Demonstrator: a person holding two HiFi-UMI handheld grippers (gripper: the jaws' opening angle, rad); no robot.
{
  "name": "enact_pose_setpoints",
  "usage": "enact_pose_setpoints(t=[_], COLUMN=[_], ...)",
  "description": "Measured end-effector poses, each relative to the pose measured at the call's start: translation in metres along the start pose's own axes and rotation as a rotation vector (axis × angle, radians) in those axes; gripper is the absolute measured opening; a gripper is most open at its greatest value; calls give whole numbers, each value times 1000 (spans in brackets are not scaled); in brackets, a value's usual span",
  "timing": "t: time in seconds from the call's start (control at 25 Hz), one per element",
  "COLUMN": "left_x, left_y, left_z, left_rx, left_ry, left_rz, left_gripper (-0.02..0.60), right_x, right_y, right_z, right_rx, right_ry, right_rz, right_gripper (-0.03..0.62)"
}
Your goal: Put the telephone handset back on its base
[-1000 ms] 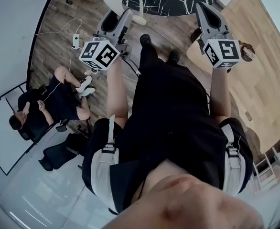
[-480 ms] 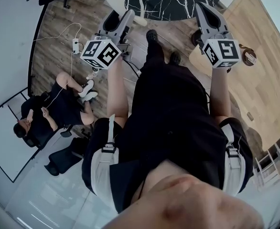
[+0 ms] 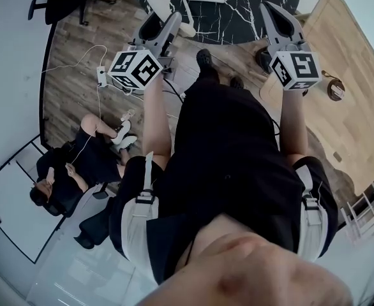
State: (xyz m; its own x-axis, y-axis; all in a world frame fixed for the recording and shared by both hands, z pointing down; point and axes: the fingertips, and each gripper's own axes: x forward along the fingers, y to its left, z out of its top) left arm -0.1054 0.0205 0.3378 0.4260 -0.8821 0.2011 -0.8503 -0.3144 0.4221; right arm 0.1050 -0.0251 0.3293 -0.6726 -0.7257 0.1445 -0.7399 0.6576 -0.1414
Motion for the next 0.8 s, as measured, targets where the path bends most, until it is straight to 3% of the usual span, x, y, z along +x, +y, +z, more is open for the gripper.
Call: enact_pose_setpoints(t=[0.52, 0.8], left_x=[61, 81], left_y=[84, 108], left_z=[8, -4], left_rx=[-55, -46], left_ry=[137, 209], left_rz=[-86, -127], left_gripper=[221, 221], right_x=[78, 96], right_y=[4, 12], right_z=[4, -9], right_rx=[20, 37], right_ry=[26, 52], right_rz=[-116, -167], right_gripper=[31, 31])
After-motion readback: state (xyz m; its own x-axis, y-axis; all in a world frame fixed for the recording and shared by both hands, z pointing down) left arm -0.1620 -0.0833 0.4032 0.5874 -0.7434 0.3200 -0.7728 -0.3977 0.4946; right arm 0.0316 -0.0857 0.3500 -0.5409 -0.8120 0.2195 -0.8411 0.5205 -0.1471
